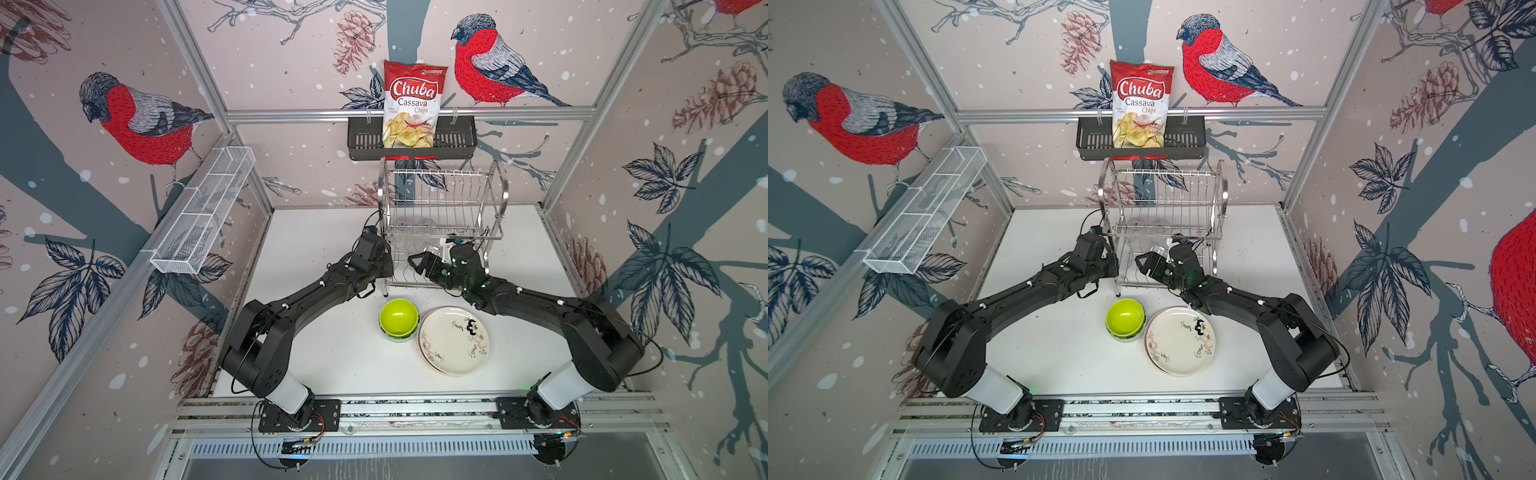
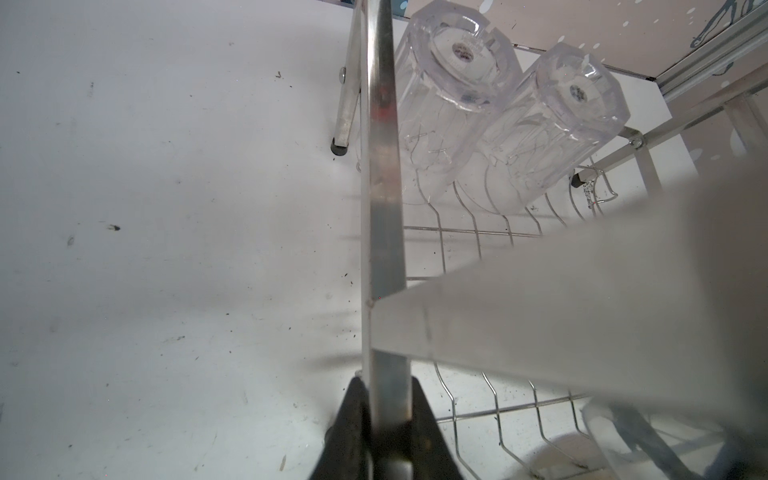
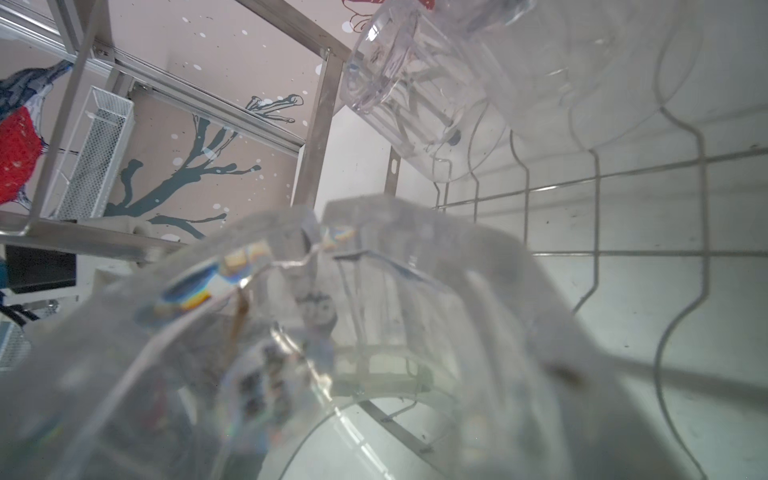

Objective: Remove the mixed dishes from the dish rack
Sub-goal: 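Pull the clear glass out of the rack with the right gripper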

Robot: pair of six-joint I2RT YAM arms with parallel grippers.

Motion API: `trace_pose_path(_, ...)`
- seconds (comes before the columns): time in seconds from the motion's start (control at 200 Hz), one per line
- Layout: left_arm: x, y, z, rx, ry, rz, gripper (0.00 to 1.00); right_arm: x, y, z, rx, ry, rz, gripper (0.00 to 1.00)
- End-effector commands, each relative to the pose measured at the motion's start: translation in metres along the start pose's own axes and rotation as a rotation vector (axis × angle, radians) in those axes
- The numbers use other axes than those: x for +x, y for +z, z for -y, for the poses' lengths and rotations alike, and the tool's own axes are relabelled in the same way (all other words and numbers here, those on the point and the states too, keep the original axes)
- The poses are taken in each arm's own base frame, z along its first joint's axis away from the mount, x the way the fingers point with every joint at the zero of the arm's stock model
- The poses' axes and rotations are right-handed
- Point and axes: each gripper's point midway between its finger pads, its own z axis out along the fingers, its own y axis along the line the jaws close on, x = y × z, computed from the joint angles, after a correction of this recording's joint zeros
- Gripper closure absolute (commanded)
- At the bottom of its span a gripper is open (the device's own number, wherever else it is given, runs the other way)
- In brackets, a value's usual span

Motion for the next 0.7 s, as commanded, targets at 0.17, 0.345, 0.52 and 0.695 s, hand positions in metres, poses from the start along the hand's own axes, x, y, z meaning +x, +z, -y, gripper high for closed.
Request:
trace_pose_path(0.17,0.002,0.003,-0.004,-0.031,-0.069,-0.017,0.87,0.024,-0.011,-0.044,-0.229,0.106,-0.069,0.46)
trace_pose_path(0.345,0.003,0.004,-0.009,-0.052,-0.070,-0.014,0.87,0.038,-0.026,-0.050,-0.255,0.113,-0.095,0.46)
trace_pose_path(0.52,0.004,0.004,-0.009,-0.053,-0.077,-0.015,0.87,0.034,-0.035,-0.035,-0.197,0.082,-0.071,0.47)
trace_pose_path(0.695,0.002,0.002,-0.009,-0.054,-0.076,-0.010,0.87,0.020,-0.034,-0.014,-0.166,0.096,-0.049,0.48)
